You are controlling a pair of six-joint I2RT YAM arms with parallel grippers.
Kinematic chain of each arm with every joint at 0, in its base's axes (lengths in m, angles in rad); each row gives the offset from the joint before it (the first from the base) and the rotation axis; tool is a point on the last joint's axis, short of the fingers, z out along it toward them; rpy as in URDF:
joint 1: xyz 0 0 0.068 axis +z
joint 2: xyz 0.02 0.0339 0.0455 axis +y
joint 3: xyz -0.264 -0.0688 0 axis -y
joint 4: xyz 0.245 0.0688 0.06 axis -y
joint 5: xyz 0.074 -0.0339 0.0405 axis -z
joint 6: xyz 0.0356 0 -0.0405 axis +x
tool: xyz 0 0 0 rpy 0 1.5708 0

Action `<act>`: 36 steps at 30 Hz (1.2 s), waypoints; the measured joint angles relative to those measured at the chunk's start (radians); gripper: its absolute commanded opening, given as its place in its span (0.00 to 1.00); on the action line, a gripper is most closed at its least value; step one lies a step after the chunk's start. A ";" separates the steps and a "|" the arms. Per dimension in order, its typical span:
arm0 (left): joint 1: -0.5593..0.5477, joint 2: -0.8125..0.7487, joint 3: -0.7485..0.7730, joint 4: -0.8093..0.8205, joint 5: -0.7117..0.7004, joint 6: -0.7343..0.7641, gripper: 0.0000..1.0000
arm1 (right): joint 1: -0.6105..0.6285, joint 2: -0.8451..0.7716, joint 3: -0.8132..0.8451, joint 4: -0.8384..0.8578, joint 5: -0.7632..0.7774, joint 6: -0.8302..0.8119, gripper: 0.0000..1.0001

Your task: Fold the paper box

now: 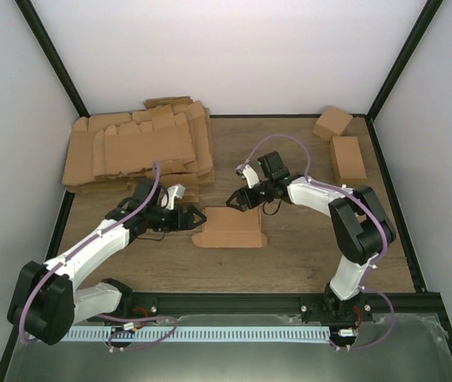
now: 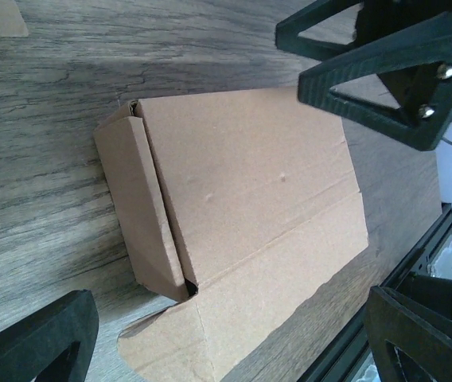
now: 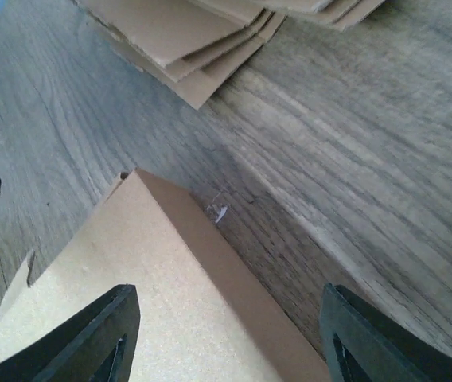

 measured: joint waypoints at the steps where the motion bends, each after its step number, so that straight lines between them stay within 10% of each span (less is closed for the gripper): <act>1: 0.000 0.000 0.000 0.000 0.000 0.000 0.94 | 0.000 0.013 0.003 0.003 -0.006 -0.007 0.65; 19: 0.000 0.005 0.024 -0.027 0.004 0.024 0.91 | 0.042 -0.076 -0.330 0.158 -0.208 0.029 0.62; 36: 0.031 -0.083 0.036 -0.070 -0.049 0.016 0.91 | 0.194 0.031 -0.180 0.222 -0.249 0.021 0.62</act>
